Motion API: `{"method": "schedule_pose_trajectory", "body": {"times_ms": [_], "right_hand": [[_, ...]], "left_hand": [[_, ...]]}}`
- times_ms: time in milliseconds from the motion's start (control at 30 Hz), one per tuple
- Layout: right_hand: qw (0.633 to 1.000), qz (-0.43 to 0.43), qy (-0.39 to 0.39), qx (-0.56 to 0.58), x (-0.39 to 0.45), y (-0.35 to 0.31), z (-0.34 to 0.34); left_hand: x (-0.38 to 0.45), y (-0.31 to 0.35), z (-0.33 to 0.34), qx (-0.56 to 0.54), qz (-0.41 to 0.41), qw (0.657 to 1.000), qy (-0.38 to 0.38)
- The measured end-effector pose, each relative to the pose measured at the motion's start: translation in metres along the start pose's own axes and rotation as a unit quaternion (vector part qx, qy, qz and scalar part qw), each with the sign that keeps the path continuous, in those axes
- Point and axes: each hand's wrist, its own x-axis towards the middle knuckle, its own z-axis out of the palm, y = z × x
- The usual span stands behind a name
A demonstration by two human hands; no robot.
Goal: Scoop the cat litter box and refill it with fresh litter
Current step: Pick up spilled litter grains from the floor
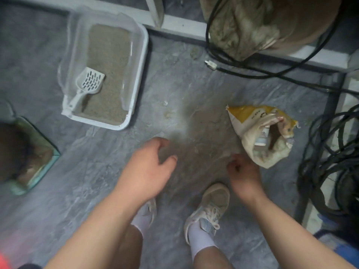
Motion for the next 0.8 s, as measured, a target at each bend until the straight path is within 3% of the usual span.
{"method": "schedule_pose_trajectory", "body": {"times_ms": [300, 567, 700, 800], "right_hand": [[0.998, 0.04, -0.049, -0.031, 0.015, -0.052, 0.056], [0.999, 0.04, -0.032, -0.018, 0.024, -0.111, 0.082], [0.999, 0.014, -0.027, -0.031, 0.047, -0.131, 0.105], [0.999, 0.006, -0.033, -0.026, 0.054, -0.139, 0.123]], "left_hand": [[0.057, -0.039, -0.039, -0.026, -0.004, 0.995, 0.094], [0.062, -0.05, -0.071, -0.043, 0.023, 0.998, 0.045], [0.081, -0.051, -0.093, -0.139, 0.043, 0.987, 0.074], [0.08, -0.056, -0.086, -0.125, 0.064, 0.99, 0.002]]}}
